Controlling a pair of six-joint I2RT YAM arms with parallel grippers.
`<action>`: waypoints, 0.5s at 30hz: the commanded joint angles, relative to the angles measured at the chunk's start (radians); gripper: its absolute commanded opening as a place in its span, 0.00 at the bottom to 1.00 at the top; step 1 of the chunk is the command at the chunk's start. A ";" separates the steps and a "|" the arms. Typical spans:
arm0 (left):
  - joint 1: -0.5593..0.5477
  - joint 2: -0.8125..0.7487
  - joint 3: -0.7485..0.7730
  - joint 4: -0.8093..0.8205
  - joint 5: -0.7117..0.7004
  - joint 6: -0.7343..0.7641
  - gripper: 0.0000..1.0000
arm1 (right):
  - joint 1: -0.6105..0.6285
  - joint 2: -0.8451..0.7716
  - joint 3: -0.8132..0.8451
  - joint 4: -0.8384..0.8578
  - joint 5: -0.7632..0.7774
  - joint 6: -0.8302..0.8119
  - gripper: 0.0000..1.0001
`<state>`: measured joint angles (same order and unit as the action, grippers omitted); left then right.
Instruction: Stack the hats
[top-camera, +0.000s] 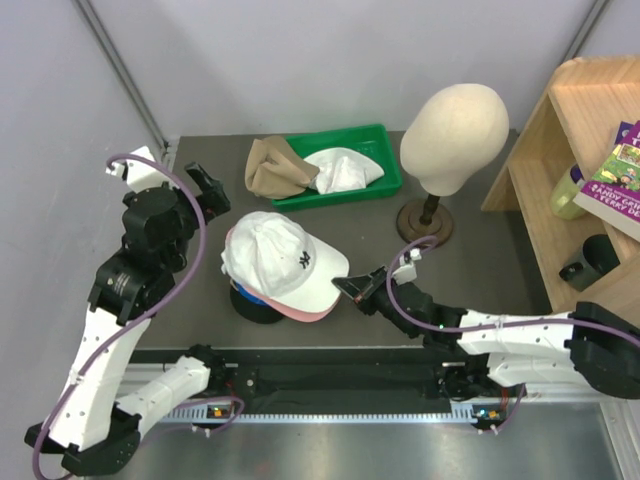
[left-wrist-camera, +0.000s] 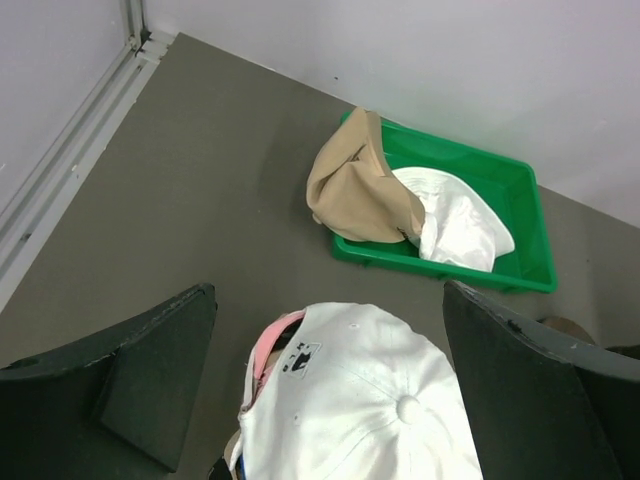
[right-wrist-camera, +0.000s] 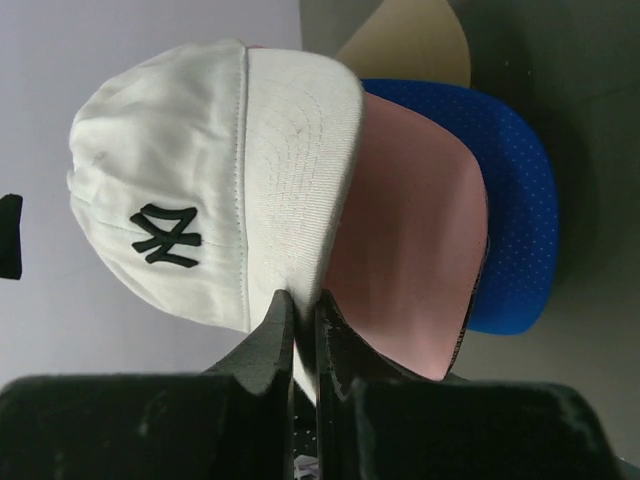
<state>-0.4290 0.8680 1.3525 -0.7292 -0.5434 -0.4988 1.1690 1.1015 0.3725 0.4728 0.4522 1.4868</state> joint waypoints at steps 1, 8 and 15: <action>0.001 -0.001 -0.049 0.053 0.016 -0.009 0.99 | 0.004 0.098 -0.030 -0.215 0.017 -0.054 0.00; 0.001 0.035 -0.119 0.070 0.086 -0.026 0.99 | 0.004 0.251 0.110 -0.331 -0.036 -0.109 0.00; 0.013 0.109 -0.070 0.083 0.102 0.002 0.99 | 0.004 0.152 0.117 -0.330 0.025 -0.190 0.13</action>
<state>-0.4252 0.9573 1.2350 -0.7059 -0.4599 -0.5133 1.1690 1.2766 0.5198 0.4240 0.4465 1.4498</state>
